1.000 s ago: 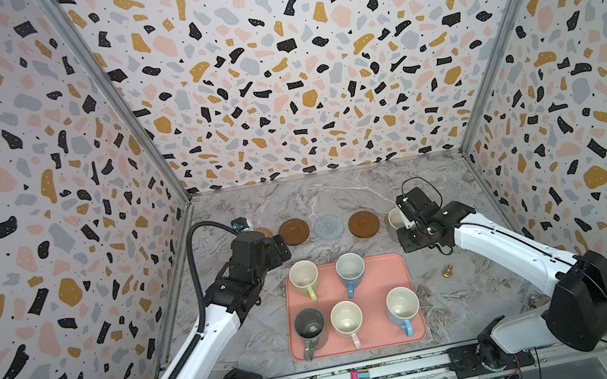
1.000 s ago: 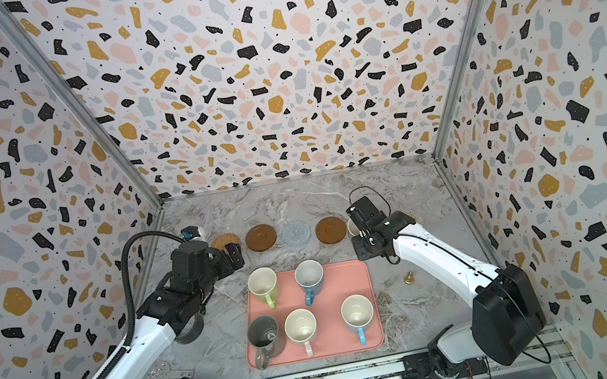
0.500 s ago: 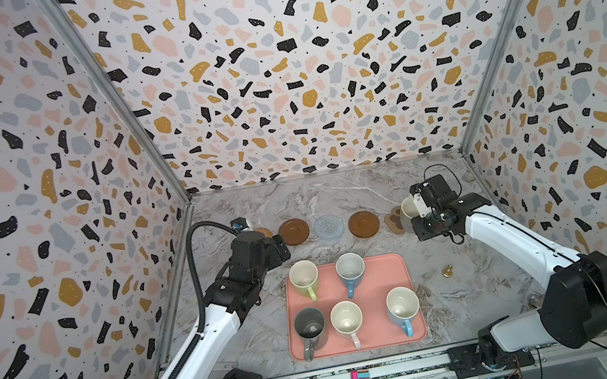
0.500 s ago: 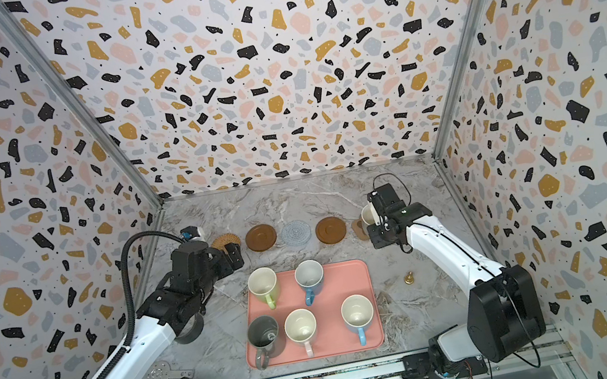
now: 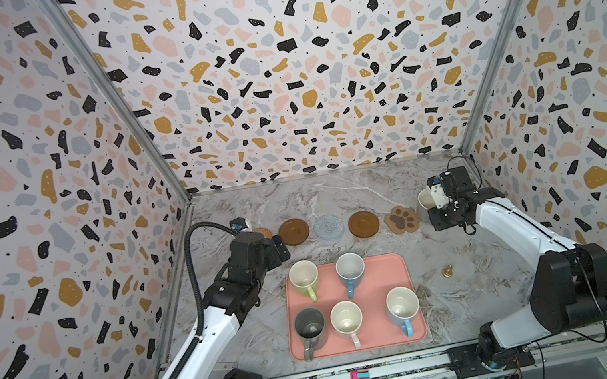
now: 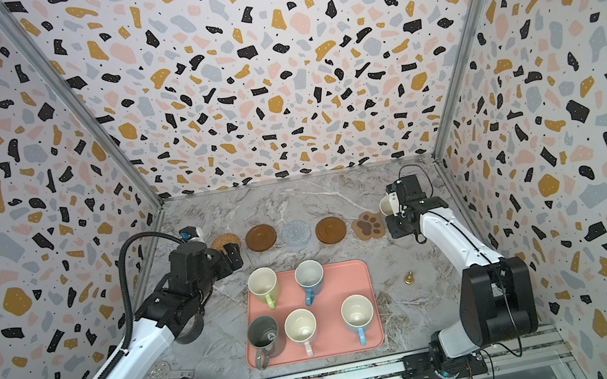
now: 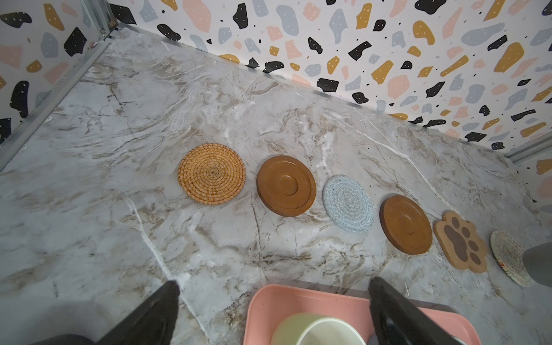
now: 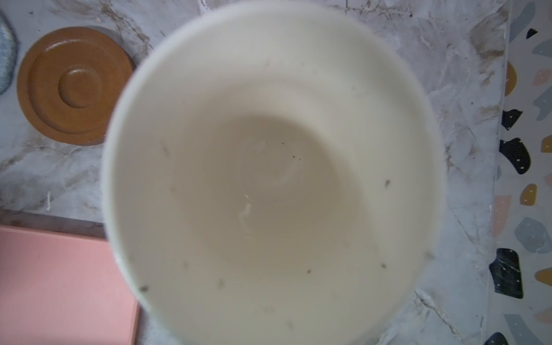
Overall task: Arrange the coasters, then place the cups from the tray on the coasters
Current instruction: 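Carry the white mug with right gripper toward the multicolour woven coaster, then lower the white mug onto the multicolour woven coaster and open right gripper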
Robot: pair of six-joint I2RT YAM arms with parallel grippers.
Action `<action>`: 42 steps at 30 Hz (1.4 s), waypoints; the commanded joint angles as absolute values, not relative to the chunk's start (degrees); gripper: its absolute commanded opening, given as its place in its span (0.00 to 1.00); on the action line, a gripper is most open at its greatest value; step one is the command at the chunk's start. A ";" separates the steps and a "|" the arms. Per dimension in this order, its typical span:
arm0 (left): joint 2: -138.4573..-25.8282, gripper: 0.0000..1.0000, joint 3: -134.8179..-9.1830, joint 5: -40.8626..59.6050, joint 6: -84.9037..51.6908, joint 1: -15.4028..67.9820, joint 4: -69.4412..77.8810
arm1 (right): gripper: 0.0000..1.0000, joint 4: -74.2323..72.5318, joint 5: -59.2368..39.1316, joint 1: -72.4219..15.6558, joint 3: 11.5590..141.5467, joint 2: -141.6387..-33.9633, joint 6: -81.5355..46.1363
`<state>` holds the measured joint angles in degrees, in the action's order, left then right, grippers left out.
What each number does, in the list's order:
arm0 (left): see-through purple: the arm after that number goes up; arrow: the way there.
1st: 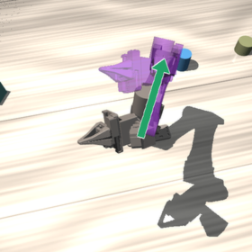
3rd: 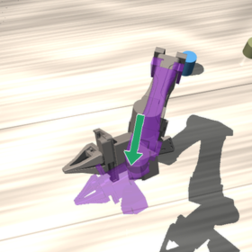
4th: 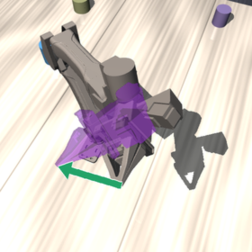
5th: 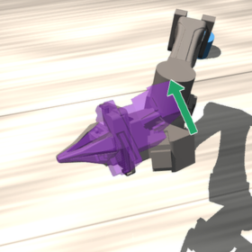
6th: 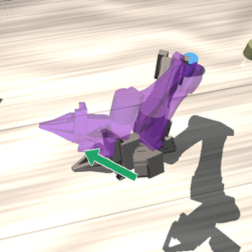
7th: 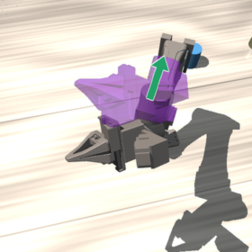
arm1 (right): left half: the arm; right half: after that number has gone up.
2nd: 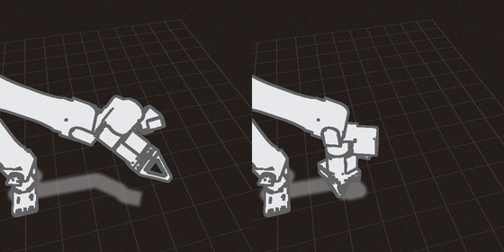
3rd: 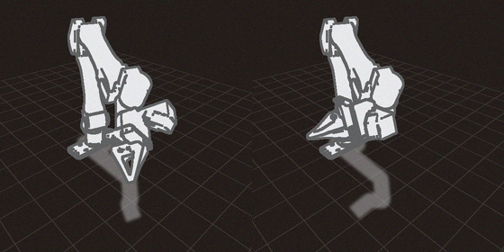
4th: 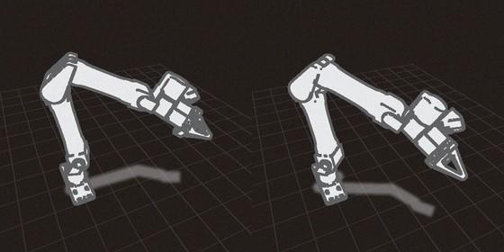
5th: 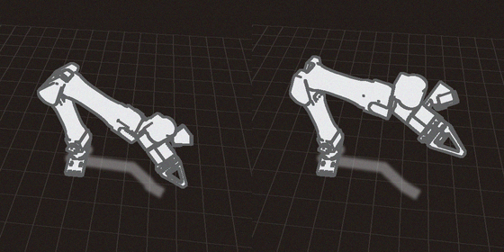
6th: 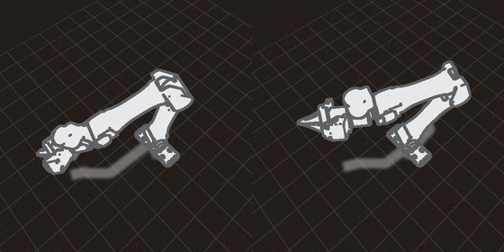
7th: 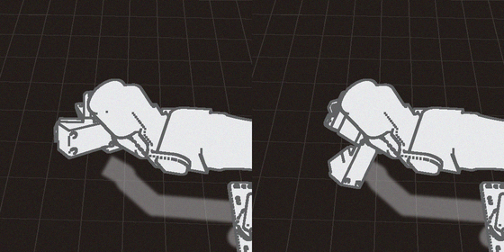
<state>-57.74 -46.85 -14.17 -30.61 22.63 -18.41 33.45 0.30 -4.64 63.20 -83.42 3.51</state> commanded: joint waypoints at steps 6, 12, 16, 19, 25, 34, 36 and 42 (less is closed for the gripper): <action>-56.01 1.00 -46.80 -14.90 -29.51 22.94 -18.42 | 0.08 29.17 -2.27 0.57 67.23 -84.76 7.74; -55.24 0.99 -46.32 -14.77 -29.62 22.94 -18.61 | 0.08 28.46 -3.37 4.02 68.40 -86.66 8.94; -54.94 1.00 -46.14 -14.78 -29.42 22.88 -18.89 | 0.08 27.98 -3.95 5.90 69.21 -87.98 10.54; -54.85 0.99 -46.05 -14.75 -29.24 22.87 -18.75 | 0.08 28.20 -4.28 6.68 70.34 -89.22 12.37; -54.77 0.99 -45.88 -13.97 -29.42 22.93 -18.16 | 0.08 29.19 -5.62 7.51 72.51 -92.17 14.54; -54.49 1.00 -45.27 -13.86 -29.22 22.93 -18.15 | 0.08 29.80 -4.94 7.60 72.95 -94.46 15.75; -54.56 1.00 -45.26 -13.77 -29.18 22.86 -17.95 | 0.08 29.80 -4.41 7.64 72.91 -94.48 15.91; -54.85 0.99 -45.53 -13.50 -28.92 22.84 -17.85 | 0.08 29.99 -4.33 7.74 73.47 -95.40 16.09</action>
